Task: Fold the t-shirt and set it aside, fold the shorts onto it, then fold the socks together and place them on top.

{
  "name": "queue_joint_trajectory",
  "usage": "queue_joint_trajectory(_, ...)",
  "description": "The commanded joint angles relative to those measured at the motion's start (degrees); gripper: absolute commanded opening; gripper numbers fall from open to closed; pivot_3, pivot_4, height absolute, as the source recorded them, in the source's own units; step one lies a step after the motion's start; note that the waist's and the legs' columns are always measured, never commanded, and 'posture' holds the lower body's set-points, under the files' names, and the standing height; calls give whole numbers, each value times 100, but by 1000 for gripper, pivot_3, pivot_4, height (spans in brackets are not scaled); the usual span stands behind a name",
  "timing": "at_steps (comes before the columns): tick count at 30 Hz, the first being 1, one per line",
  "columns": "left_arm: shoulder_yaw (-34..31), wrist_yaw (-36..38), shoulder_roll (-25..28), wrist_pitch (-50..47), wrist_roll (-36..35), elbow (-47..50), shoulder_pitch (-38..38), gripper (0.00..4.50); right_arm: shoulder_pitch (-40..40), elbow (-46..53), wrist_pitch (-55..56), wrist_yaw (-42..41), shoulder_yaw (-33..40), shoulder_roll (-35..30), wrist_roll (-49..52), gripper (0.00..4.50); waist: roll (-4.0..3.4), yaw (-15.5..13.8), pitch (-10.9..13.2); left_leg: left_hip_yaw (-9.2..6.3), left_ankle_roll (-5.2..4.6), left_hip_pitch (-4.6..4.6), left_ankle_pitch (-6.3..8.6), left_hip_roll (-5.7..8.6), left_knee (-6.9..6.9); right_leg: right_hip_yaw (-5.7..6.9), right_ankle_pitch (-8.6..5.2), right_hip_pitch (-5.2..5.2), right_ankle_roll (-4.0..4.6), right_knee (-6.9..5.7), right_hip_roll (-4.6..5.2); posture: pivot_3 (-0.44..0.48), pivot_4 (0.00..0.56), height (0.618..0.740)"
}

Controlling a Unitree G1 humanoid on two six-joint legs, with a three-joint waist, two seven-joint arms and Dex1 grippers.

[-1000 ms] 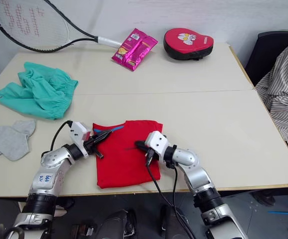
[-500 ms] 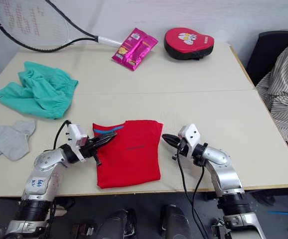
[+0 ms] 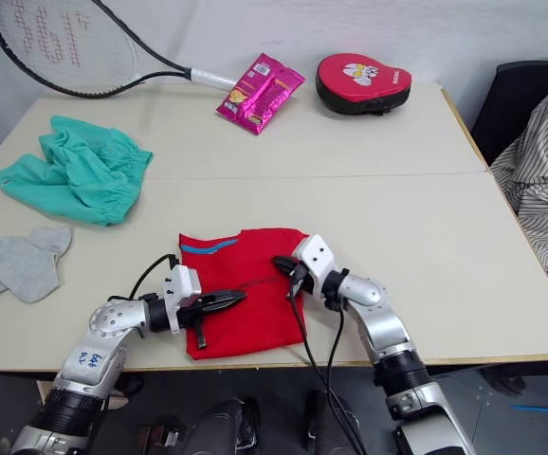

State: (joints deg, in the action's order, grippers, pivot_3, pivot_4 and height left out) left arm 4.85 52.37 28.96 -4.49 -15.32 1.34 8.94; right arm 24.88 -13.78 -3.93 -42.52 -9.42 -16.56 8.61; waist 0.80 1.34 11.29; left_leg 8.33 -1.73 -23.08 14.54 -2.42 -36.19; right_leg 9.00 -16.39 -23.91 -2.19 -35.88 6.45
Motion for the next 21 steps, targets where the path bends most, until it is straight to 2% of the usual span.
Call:
queue_joint_trajectory(1,-96,103,126,109,-4,-9,-147,0,-86,14,-145,-368,548,-564,333,54,0,-18,0,0,-2,0,1,2,0,0,0,0,0,1,1,0,150,740)
queue_joint_trajectory(3,-129,148,148,180,-31,-35,-177,0,-127,146,-403,-693,734,-819,645,54,0,-14,0,0,-6,-1,3,3,0,0,0,0,0,2,3,0,150,740)
queue_joint_trajectory(6,-238,293,183,259,-153,-18,-220,0,-164,577,-1664,-1210,1154,-1186,1588,54,-6,24,3,0,-7,0,2,0,2,1,0,-1,0,0,2,0,150,740)
queue_joint_trajectory(9,-368,490,264,346,-277,-27,-294,0,-190,1066,-3620,-1678,1208,-1759,2550,593,-12,28,7,0,-9,1,1,-3,3,1,0,-2,0,-2,1,0,150,740)
queue_joint_trajectory(12,-456,620,327,407,-329,-62,-346,0,-146,1304,-5237,-1741,1040,-2217,3065,1545,-13,11,8,-4,-10,0,1,-4,2,2,-1,-3,2,1,2,0,150,740)
queue_joint_trajectory(14,-504,703,360,460,-381,-70,-390,0,45,1316,-6762,-1635,795,-2372,3453,2277,-13,17,8,-4,-9,0,3,-4,0,2,-1,-3,3,2,2,0,150,740)
queue_joint_trajectory(17,-557,739,360,511,-394,-112,-431,0,361,1237,-7885,-1162,931,-1954,3762,3278,-12,31,7,-4,12,0,16,-7,1,0,1,-3,8,4,3,0,150,740)
queue_joint_trajectory(20,-558,734,320,547,-373,-197,-446,0,639,1074,-8231,-625,1114,-1332,3726,4343,-11,32,6,-4,22,-1,22,-13,3,5,-5,-6,17,2,1,0,150,740)
queue_joint_trajectory(21,-544,738,307,585,-350,-233,-446,0,736,977,-8303,-420,1190,-1098,3664,4343,-10,35,5,-4,22,-1,22,-13,4,6,-5,-6,17,2,0,0,150,740)
